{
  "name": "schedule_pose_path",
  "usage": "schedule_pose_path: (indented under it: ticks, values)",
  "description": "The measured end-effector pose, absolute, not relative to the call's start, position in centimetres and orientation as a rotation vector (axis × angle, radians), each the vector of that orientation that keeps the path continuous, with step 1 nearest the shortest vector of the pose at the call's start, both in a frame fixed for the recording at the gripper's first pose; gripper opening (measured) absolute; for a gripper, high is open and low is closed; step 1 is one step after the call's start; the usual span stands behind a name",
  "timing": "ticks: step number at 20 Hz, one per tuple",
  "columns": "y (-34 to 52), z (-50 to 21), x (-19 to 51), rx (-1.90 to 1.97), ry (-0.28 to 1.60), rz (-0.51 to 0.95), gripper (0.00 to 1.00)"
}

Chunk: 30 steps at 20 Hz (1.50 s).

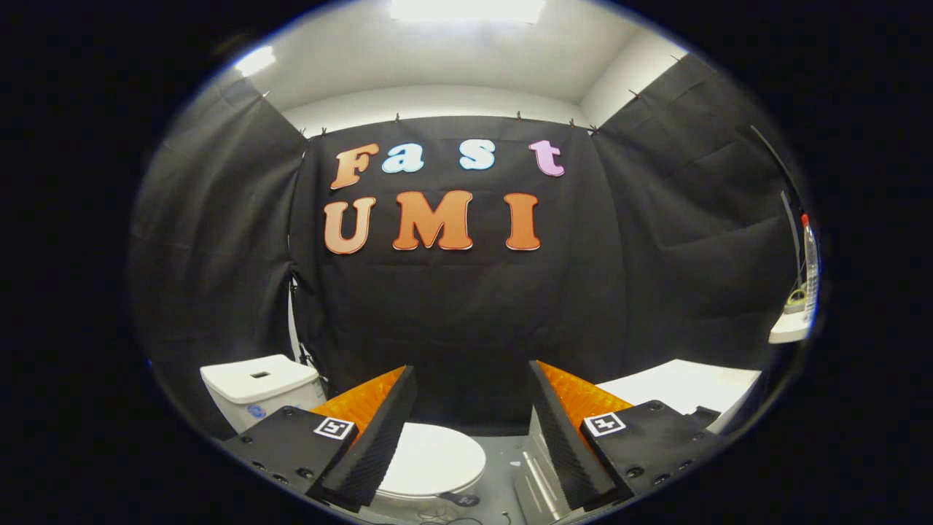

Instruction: Open the toilet lid.

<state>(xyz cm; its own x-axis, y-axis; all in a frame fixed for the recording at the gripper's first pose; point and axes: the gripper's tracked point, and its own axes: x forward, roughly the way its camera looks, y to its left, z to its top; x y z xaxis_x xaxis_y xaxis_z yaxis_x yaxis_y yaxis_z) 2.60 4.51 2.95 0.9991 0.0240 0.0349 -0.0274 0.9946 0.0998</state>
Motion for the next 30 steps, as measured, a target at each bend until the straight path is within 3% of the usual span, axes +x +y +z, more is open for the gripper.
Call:
schedule_pose_path:
  ticks: [12,21,30]
  values:
    - [4.4,-10.3,6.3,0.566,0.166,-0.111,0.98]
    - [5.3,-23.5,1.9,0.752,0.520,-0.153,0.99]
    - [5.4,-29.0,2.5,1.052,0.689,-0.225,0.99]
